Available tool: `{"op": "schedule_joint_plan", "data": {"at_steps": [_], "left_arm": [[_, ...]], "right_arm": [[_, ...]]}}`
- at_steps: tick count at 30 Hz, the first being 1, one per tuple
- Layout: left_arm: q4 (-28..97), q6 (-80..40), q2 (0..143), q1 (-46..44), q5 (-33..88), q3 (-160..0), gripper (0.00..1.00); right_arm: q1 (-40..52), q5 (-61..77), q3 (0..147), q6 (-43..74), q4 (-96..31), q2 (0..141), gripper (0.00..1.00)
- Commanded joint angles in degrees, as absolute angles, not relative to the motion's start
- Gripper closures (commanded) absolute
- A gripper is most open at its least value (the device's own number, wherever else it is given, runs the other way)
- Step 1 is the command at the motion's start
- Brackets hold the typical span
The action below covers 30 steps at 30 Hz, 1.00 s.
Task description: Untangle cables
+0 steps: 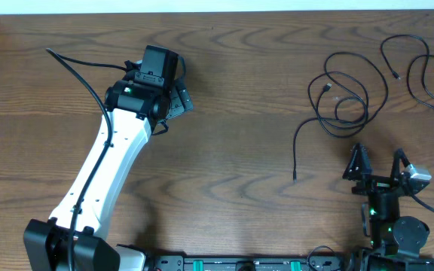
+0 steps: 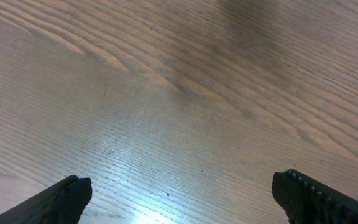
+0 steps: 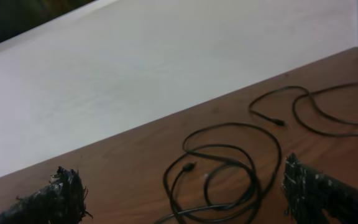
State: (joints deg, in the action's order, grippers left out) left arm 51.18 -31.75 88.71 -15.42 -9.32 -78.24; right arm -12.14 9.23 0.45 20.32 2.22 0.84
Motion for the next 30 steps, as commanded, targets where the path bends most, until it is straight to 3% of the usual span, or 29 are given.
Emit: {"op": "schedule_joint_plan", "data": {"at_steps": [1,4,11,22,30], "left_arm": [[51.4,-32.47,87.96,-15.18,-9.52,-78.65,0.0],[51.4,-32.47,87.96,-15.18,-9.5,-78.65,0.0],[51.4,-32.47,87.96,-15.18,-9.52,-78.65,0.0],[51.4,-32.47,87.96,-15.18,-9.52,-78.65,0.0],[51.4,-32.47,87.96,-15.18,-9.52,-78.65,0.0]], "right_arm": [[-12.01,4.62,0.27,22.44,0.67,0.34,0.01],[-11.44,-1.72,0.27,29.93,-3.44,0.32,0.01],[-9.93,-2.83,0.27,30.55,-4.08,0.3,0.01],[-9.63,-1.8,0.25,27.94,-4.27,0.3,0.01],[-8.91,-1.76,0.25,19.57,-4.32,0.3,0.01]]}}
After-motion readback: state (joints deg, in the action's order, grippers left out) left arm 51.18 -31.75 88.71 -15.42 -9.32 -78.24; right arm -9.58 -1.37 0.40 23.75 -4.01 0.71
